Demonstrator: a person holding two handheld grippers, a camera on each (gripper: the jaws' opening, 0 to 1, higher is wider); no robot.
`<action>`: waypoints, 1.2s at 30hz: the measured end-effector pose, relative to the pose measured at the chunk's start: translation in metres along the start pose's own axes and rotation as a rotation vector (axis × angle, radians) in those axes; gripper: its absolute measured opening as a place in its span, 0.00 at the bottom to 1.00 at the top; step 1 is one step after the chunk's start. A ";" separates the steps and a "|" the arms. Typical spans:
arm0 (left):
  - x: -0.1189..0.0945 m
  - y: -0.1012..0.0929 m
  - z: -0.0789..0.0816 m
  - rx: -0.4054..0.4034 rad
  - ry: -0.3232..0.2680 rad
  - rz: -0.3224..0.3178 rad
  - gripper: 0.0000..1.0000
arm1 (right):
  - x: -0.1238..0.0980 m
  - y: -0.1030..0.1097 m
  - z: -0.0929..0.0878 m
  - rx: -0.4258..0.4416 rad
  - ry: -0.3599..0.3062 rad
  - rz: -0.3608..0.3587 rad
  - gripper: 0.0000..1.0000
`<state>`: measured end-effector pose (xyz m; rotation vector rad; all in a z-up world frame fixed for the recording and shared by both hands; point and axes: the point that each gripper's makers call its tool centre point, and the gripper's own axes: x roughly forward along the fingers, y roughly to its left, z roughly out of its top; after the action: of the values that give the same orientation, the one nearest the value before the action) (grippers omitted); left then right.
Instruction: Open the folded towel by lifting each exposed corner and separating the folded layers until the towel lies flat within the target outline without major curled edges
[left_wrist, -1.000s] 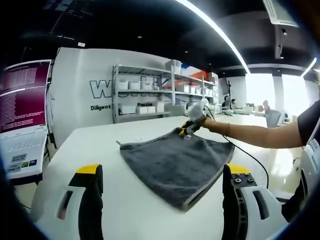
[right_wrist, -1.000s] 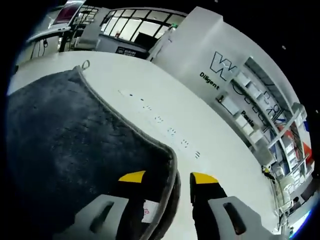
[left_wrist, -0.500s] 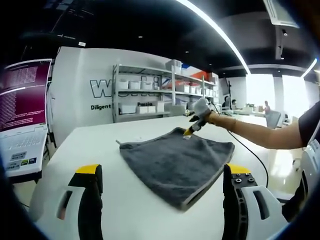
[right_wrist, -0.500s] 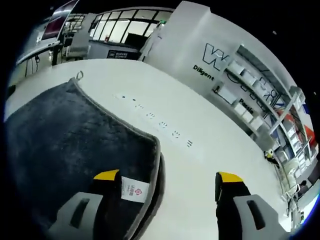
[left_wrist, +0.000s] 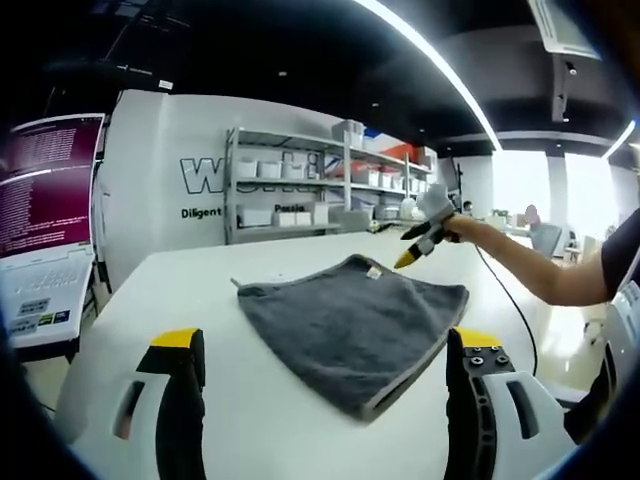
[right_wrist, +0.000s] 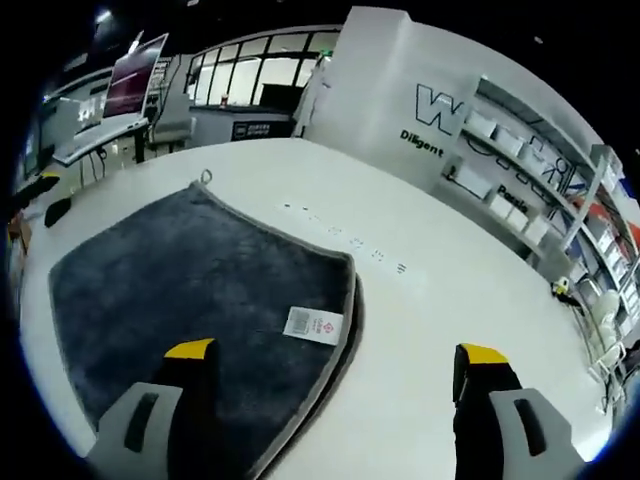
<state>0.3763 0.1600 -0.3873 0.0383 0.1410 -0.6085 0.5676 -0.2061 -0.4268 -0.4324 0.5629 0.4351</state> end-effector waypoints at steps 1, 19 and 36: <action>0.000 0.000 0.000 -0.001 0.001 -0.001 0.99 | -0.004 0.003 0.000 0.001 -0.006 0.009 0.99; 0.002 -0.008 -0.005 0.008 0.016 -0.020 0.99 | -0.083 0.098 -0.006 0.031 -0.189 0.251 1.00; 0.003 -0.013 0.000 0.019 0.026 -0.015 0.99 | -0.114 0.110 -0.019 0.033 -0.211 0.268 1.00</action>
<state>0.3713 0.1482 -0.3879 0.0638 0.1609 -0.6249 0.4174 -0.1563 -0.4038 -0.2752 0.4235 0.7184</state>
